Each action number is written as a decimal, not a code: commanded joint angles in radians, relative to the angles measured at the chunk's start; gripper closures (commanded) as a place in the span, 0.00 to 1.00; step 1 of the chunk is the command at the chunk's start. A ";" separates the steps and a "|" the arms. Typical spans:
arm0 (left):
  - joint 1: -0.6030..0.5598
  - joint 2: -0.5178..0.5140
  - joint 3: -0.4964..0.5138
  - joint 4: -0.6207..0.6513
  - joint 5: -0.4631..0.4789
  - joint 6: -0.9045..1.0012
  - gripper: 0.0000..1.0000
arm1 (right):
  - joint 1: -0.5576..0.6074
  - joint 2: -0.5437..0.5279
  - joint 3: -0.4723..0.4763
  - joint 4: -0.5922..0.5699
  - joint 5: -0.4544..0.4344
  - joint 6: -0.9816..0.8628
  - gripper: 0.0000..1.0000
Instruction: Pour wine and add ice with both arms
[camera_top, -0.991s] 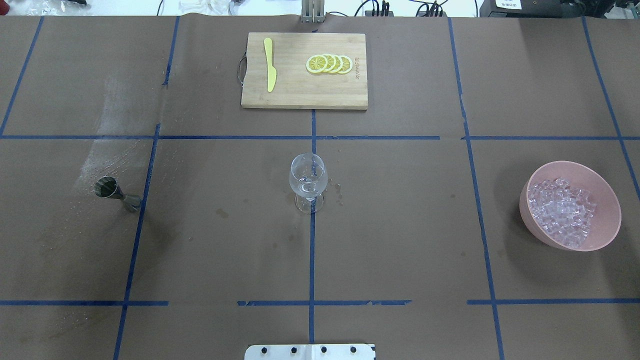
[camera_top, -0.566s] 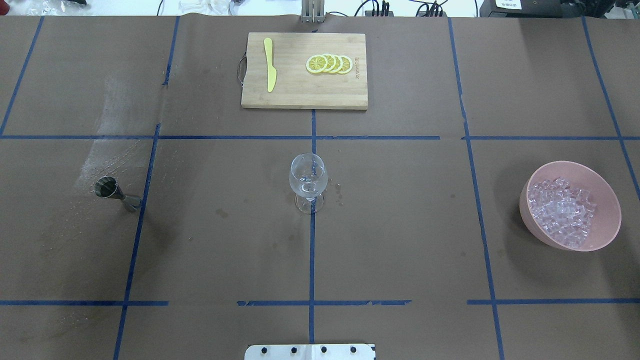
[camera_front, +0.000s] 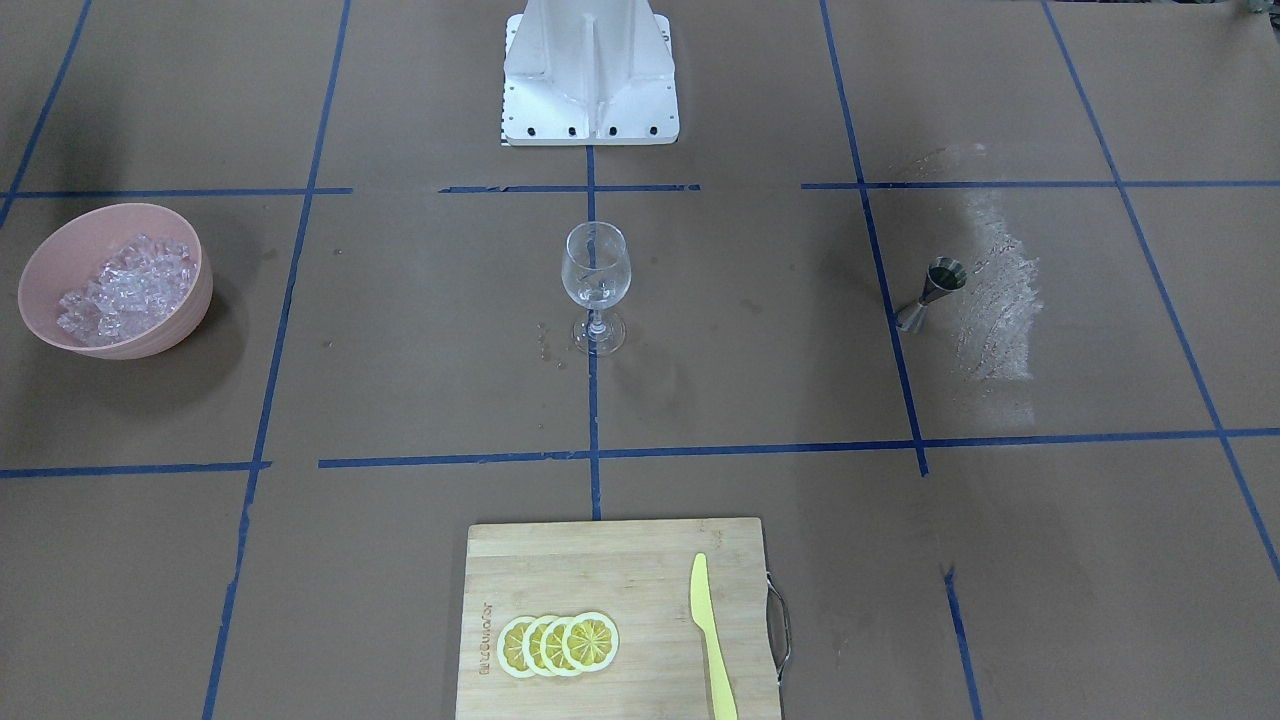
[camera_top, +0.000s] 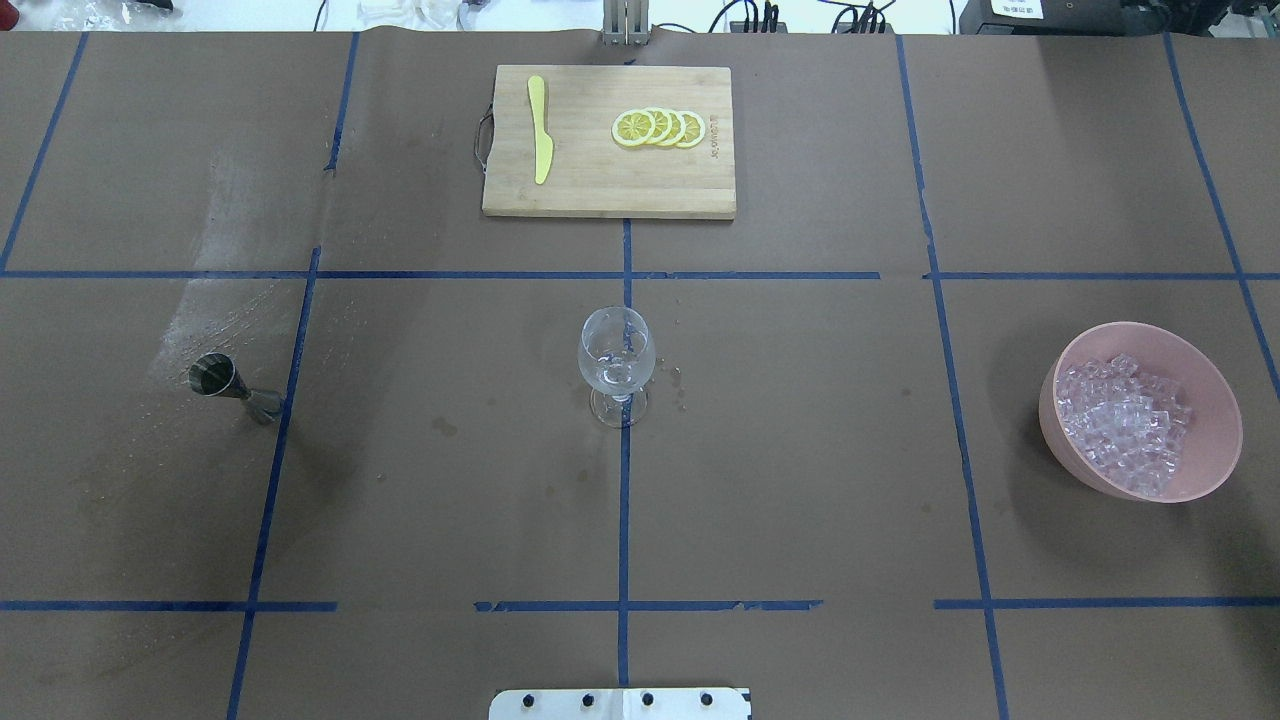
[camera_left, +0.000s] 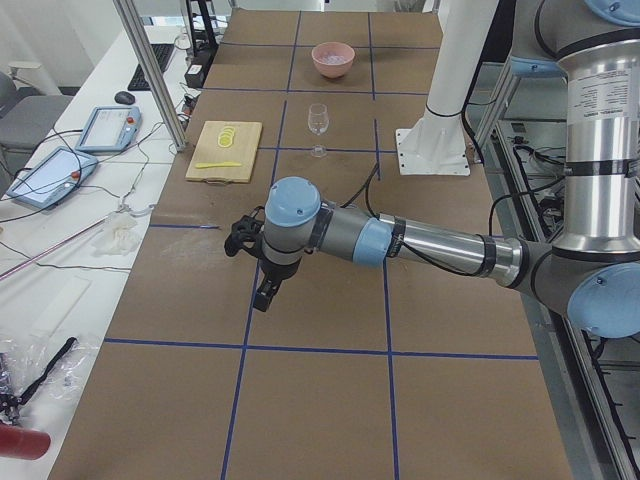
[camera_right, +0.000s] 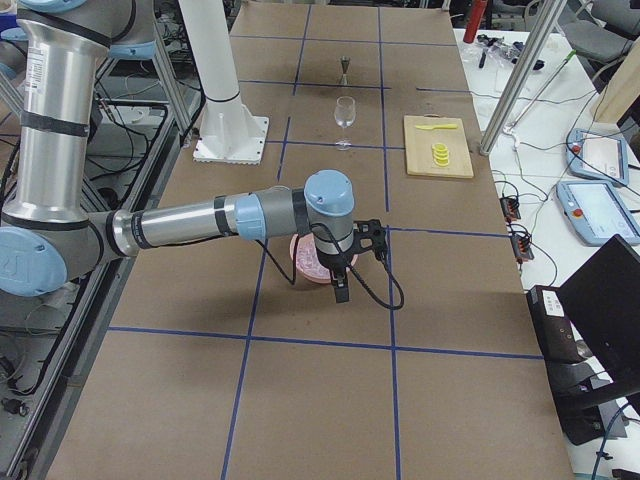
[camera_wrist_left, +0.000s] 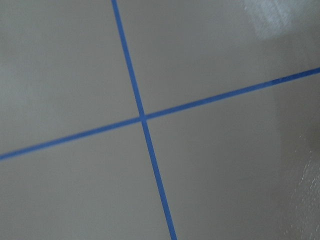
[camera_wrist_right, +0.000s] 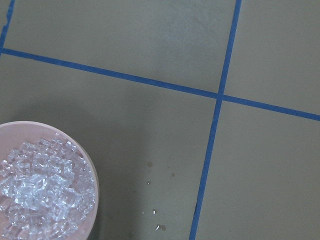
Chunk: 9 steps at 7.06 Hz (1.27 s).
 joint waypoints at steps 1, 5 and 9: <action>0.000 0.001 0.012 -0.300 0.001 -0.004 0.00 | 0.002 -0.007 -0.008 0.057 0.035 0.016 0.00; 0.044 0.064 0.055 -0.861 -0.103 -0.382 0.00 | 0.003 -0.016 -0.015 0.098 0.059 0.020 0.00; 0.487 0.130 -0.017 -1.115 0.420 -0.821 0.00 | 0.003 -0.018 -0.020 0.098 0.059 0.020 0.00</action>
